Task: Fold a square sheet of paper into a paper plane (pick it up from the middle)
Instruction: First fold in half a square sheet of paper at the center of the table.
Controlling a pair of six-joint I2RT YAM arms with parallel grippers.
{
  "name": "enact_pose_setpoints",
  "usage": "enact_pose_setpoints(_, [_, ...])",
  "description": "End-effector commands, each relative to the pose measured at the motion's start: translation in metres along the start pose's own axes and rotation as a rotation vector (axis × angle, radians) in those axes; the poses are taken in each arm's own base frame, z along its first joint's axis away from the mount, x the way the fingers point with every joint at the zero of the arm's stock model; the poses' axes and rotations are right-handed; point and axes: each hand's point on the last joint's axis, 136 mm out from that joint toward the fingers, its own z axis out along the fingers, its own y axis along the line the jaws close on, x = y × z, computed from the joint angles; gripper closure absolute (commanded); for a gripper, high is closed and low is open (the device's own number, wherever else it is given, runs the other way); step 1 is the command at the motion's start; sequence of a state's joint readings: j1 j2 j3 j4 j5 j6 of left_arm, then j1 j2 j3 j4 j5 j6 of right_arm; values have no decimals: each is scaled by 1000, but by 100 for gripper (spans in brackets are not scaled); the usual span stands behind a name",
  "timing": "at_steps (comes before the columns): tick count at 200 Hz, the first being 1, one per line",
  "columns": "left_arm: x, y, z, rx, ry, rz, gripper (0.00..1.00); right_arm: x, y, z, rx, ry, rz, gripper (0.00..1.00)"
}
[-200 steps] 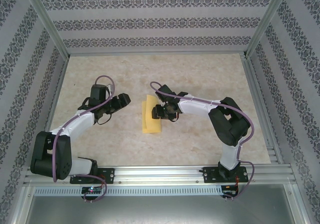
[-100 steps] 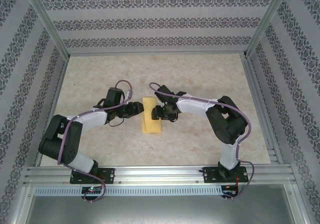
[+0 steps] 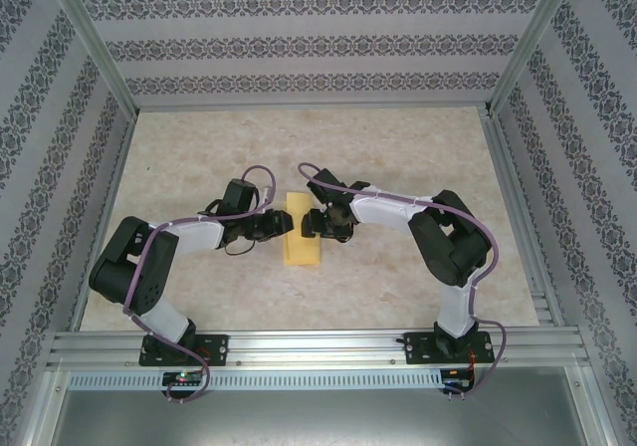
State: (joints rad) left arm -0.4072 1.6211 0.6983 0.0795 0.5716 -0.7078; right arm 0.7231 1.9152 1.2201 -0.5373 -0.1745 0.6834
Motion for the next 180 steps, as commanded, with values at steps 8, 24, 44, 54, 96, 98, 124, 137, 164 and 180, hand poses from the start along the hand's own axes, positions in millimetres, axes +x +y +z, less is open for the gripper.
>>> enact_pose_setpoints(8, [-1,-6,3,32,-17,33,68,-9,3,6,-43,-10,46,38])
enact_pose_setpoints(24, [0,-5,3,27,-18,35,68,-11,4,5,-63,-14,55,38])
enact_pose_setpoints(44, [1,-3,4,24,-17,36,68,-11,6,4,-77,-12,61,38])
enact_pose_setpoints(54, [1,-3,5,26,-15,40,67,-11,6,4,-82,-8,63,38])
enact_pose_setpoints(96, [2,-1,6,24,-12,50,66,-11,7,4,-95,-6,71,38])
enact_pose_setpoints(98, [2,-1,6,26,-11,50,67,-11,7,4,-96,-7,72,38])
enact_pose_setpoints(124, [1,-1,6,21,-16,50,72,-13,8,1,-104,-13,72,38])
enact_pose_setpoints(137, [0,2,5,1,-22,50,77,-14,8,-1,-105,-18,74,38])
enact_pose_setpoints(164, [1,9,4,-40,-23,46,89,-17,7,-9,-107,-38,64,39])
enact_pose_setpoints(180, [3,14,4,-58,-20,36,92,-20,11,-14,-126,-49,48,40])
